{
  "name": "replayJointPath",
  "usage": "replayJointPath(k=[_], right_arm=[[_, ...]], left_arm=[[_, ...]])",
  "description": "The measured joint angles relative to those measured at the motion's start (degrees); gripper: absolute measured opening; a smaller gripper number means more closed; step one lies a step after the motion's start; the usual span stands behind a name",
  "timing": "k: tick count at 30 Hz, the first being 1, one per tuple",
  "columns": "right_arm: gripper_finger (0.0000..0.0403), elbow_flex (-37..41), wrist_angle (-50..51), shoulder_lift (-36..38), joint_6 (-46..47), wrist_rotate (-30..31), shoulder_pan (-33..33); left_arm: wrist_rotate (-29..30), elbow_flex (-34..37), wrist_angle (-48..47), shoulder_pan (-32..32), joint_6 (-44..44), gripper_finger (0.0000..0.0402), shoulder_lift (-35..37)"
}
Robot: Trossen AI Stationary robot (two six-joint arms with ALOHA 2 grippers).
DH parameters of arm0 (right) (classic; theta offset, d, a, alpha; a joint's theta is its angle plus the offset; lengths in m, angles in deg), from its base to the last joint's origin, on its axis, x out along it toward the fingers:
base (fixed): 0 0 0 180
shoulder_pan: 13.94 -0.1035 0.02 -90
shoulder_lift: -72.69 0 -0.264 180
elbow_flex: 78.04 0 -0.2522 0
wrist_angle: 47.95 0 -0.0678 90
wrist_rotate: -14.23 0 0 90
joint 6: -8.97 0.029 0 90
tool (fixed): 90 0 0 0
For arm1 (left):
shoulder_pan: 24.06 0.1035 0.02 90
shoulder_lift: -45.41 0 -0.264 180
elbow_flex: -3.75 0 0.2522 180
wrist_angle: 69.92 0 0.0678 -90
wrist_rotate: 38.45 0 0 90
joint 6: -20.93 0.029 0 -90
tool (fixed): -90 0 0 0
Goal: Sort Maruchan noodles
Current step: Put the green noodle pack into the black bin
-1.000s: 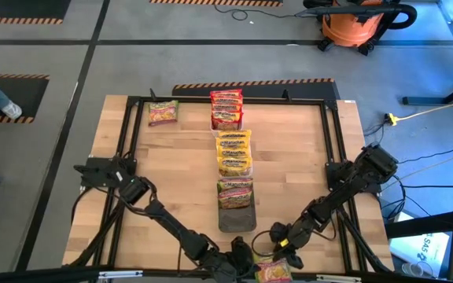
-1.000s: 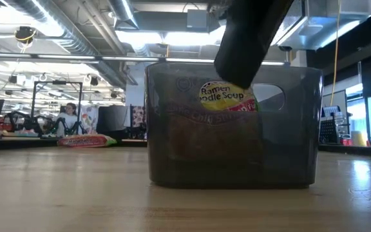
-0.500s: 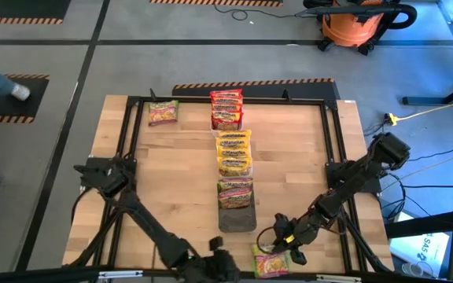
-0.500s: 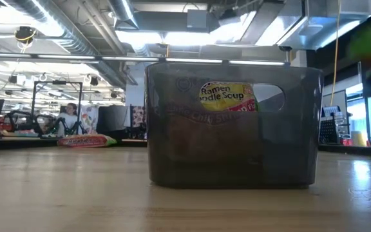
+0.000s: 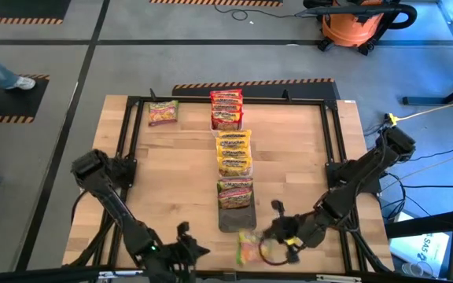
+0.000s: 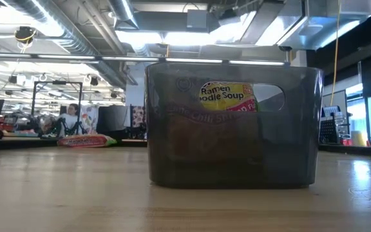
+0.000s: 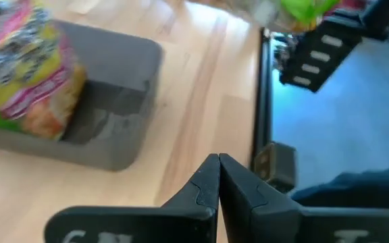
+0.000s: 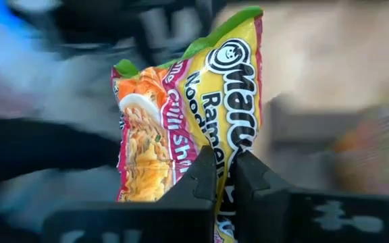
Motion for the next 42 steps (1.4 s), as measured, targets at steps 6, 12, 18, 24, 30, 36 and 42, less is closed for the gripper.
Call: replayJointPath(k=[6, 12, 18, 24, 30, 36, 42], right_arm=[[0.0001, -8.8, 9.0, -1.7, -11.6, 14.7, 5.1], [0.0000, -11.0, 10.5, -6.8, -22.3, 18.5, 9.8], [0.0000, -11.2, 11.4, -10.5, -25.8, 22.8, 10.0], [0.0000, -11.2, 13.3, -13.3, -27.0, 23.3, 10.0], [0.0000, -11.2, 15.5, -16.4, -26.7, 23.3, 10.0], [0.0000, -11.2, 15.8, -19.5, -25.4, 22.8, 10.0], [0.0001, -11.2, 16.0, -21.5, -24.1, 20.9, 10.0]], left_arm=[[2.2, 12.1, 13.7, -1.0, -3.1, 0.0000, 4.1], [3.4, 14.9, 18.0, -1.8, -5.5, 0.0000, 4.2], [6.4, 14.9, 18.3, -2.6, -5.4, 0.0000, 4.2], [6.4, 14.9, 18.3, -2.3, -5.1, 0.0000, 4.2], [6.0, 14.9, 18.3, -1.3, -3.8, 0.0000, 4.2], [4.3, 14.9, 18.2, -0.3, -3.7, 0.0000, 4.2], [4.2, 14.9, 18.2, 0.0, -3.7, 0.0000, 4.1]])
